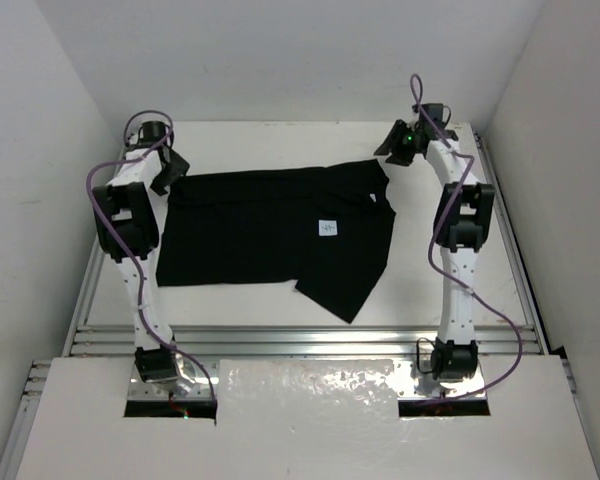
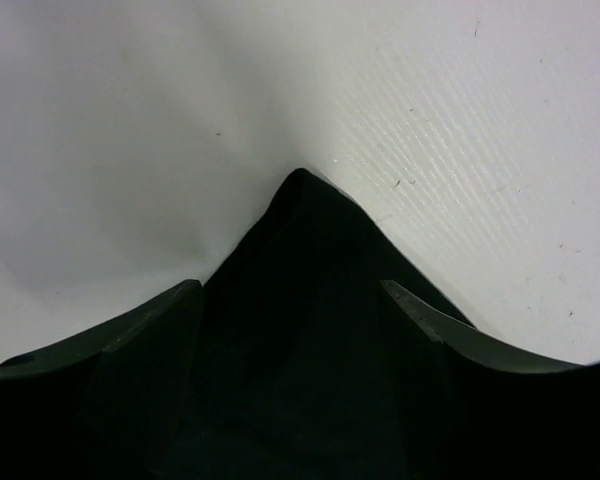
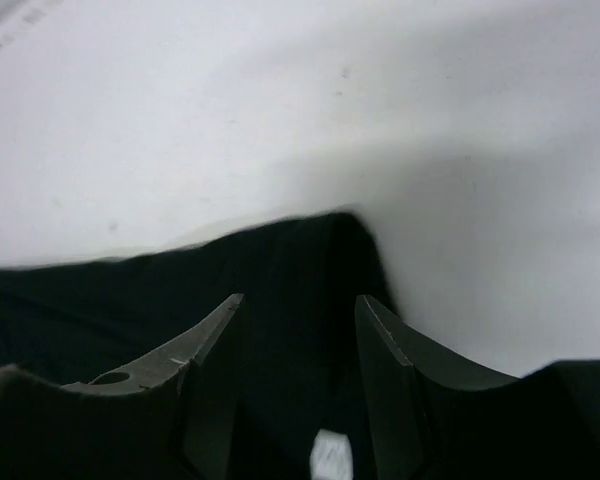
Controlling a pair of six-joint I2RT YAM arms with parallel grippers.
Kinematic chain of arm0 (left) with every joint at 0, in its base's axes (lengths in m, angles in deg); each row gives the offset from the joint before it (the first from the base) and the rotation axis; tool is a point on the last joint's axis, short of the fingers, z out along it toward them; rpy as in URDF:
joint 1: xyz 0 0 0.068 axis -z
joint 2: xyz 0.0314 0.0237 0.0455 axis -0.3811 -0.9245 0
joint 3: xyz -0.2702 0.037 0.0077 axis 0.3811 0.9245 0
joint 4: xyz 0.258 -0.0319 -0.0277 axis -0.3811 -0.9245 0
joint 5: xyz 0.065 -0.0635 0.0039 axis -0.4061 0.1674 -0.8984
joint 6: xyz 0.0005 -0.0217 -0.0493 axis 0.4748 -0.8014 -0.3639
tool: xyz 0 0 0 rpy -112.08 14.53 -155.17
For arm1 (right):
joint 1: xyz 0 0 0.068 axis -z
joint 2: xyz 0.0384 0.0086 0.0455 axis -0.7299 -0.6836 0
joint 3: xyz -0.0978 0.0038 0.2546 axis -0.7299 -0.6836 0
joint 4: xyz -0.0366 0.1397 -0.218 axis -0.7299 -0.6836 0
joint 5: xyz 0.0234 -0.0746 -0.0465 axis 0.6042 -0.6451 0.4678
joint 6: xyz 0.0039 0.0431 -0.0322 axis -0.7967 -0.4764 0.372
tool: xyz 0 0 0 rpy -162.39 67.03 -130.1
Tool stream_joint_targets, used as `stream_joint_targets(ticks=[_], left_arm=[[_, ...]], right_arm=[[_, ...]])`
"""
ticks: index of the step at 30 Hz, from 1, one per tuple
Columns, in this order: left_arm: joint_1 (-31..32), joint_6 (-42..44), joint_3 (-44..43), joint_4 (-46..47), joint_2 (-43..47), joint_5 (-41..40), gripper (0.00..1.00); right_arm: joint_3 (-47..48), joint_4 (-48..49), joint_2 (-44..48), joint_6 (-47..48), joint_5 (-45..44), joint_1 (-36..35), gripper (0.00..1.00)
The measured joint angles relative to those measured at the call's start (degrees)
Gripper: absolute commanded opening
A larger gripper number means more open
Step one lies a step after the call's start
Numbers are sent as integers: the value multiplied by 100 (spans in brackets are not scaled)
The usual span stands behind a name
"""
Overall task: Fold and stack the t-shirts
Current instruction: Fold the flattened tshirt in 1/3 of the way
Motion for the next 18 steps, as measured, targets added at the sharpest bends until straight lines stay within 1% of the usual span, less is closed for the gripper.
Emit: stream_joint_targets(ticks=[3, 4, 5, 6, 7, 8, 9, 11, 12, 13, 15, 18], left_arm=[[0, 28, 81, -13, 157, -162, 76], [-2, 35, 133, -17, 216, -216, 80], [-11, 48, 173, -20, 269, -264, 80], [-24, 61, 192, -20, 302, -286, 80], [-33, 79, 192, -15, 317, -299, 82], [-50, 103, 192, -2, 321, -299, 82], [-81, 166, 192, 26, 326, -271, 82], [-160, 295, 192, 109, 326, -74, 81], [-214, 400, 192, 181, 326, 96, 80], [-275, 485, 179, 243, 326, 271, 73], [-398, 651, 114, 334, 302, 577, 70], [-516, 846, -103, 525, 157, 916, 61]], right_arm=[[195, 232, -625, 33, 234, -2, 50], [278, 348, -778, -26, 507, 4, 50], [400, 435, -841, -48, 560, 11, 49], [437, 474, -859, -31, 525, 11, 45], [444, 507, -874, -7, 496, 15, 30], [444, 505, -883, 46, 474, 15, 21], [435, 490, -898, 66, 439, 15, 8], [282, 531, -881, 81, 348, 15, 6], [146, 643, -831, 79, 350, 15, 3], [4, 702, -745, 96, 295, 15, 0], [-317, 741, -527, 140, 127, 15, 0], [-619, 658, -286, 227, -72, 4, 0]])
